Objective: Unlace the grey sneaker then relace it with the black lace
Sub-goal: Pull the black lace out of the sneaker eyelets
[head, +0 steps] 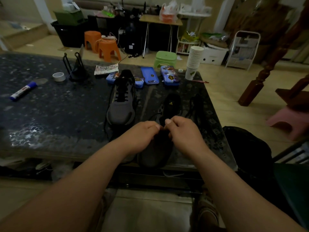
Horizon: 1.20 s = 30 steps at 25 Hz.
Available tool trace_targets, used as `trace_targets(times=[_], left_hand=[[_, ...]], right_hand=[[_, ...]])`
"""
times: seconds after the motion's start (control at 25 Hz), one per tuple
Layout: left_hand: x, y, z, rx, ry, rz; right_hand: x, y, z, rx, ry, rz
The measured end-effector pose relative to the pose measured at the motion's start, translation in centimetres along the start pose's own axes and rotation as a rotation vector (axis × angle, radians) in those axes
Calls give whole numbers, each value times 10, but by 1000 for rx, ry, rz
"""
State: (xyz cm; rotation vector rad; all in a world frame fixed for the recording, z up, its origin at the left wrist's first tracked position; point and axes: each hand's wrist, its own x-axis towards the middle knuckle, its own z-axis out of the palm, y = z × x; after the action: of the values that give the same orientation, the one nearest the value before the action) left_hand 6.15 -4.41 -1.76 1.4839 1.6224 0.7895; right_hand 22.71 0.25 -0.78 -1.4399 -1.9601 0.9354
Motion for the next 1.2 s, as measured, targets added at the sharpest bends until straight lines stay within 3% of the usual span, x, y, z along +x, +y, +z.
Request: trace_targets(times=[0.12,0.2,0.32,0.44,0.56,0.64,0.72,0.8,0.84,1.0,1.2], left_hand=[[6,1,4,-224,62,-77],[9,4,-1,-405,32,-199],[12,-3,-6,-207,-59,-94],[11,-7,-4,-218,90,-41],[0,1,-16,-309,198,3],[-13,2,-30,-318,94,38],[-28,5,-36,-281,-177,48],[-34,3,-30,-140,-346,10],[-32,1,-23,-119,-340,-29],[-9,-7,1,-259,-101,-177],[8,-15,8,-269,161,-180]], right_hand=[[-9,-7,4,7,-171,-163],[-18,-4,16,-122,-329,-354],[-24,8,30,-358,-420,-544],[-23,4,28,-191,-378,-427],[-7,-4,20,299,-177,63],[4,-4,20,542,-171,302],[10,-4,23,657,-152,399],[9,-6,25,718,-135,427],[8,-7,25,736,-130,426],[5,-3,21,717,-183,310],[10,3,22,110,-190,73]])
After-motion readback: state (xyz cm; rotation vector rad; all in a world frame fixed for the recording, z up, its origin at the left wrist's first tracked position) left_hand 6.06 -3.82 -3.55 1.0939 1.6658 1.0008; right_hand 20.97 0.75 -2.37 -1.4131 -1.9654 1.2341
